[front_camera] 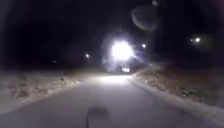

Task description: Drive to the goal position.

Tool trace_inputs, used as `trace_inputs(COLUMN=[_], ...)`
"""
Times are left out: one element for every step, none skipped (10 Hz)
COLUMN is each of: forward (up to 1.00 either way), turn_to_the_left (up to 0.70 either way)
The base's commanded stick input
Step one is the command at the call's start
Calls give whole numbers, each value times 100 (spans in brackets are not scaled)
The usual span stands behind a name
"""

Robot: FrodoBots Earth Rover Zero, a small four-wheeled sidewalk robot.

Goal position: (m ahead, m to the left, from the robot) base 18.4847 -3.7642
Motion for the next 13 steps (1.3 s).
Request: trace_inputs(forward=[100, 100, 100, 100, 100, 100, 100, 100, 100, 100, 100, 100, 100], turn_to_the_left=[0, 0, 0, 0, 0, 0, 0, 0, 0, 0, 0, 0, 0])
